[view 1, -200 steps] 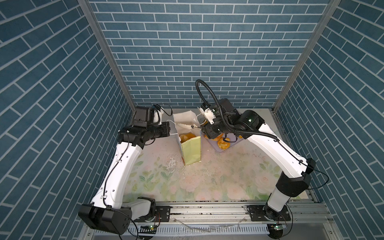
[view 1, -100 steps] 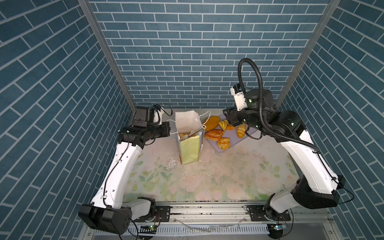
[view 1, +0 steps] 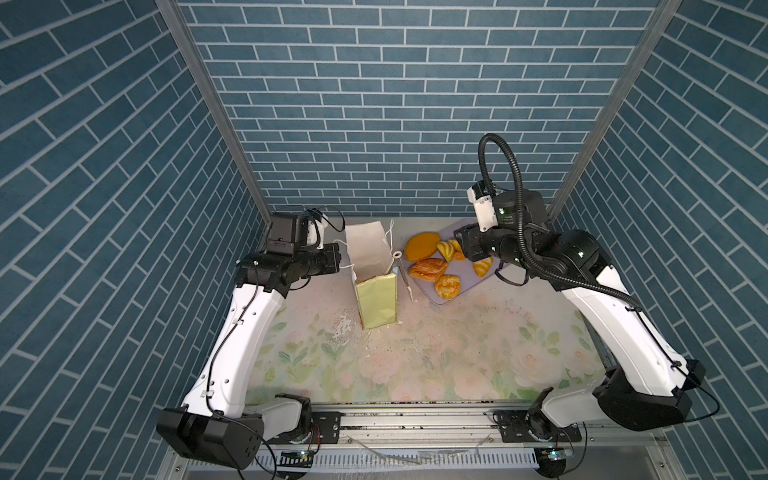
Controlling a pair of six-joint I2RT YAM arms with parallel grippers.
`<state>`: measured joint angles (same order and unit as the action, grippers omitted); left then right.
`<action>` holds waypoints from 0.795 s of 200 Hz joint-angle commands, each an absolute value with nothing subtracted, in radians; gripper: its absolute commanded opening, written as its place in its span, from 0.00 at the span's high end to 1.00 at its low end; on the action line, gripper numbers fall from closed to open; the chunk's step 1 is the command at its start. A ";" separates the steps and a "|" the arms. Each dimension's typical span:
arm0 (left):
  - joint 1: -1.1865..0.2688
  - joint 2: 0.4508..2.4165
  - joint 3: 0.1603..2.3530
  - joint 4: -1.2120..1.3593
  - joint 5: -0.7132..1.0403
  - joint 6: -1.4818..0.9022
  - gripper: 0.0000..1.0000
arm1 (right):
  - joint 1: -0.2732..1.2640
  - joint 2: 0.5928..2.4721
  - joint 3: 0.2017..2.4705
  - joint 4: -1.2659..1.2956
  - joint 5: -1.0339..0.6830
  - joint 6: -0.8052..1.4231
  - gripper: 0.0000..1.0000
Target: Place the fake bread into the paper bag
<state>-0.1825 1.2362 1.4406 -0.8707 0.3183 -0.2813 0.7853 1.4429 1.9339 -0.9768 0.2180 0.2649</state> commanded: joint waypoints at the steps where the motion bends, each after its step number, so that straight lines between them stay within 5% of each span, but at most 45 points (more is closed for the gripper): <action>1: -0.179 1.226 1.431 -0.865 0.326 -0.285 0.94 | 0.789 1.506 1.957 -0.986 0.100 0.259 0.44; 88: -0.179 1.216 1.427 -0.870 0.322 -0.288 0.94 | 0.919 1.879 2.326 -1.177 0.108 0.285 0.39; 159: -0.179 1.216 1.414 -0.861 0.325 -0.286 0.95 | 0.948 1.934 2.352 -1.197 0.106 0.348 0.42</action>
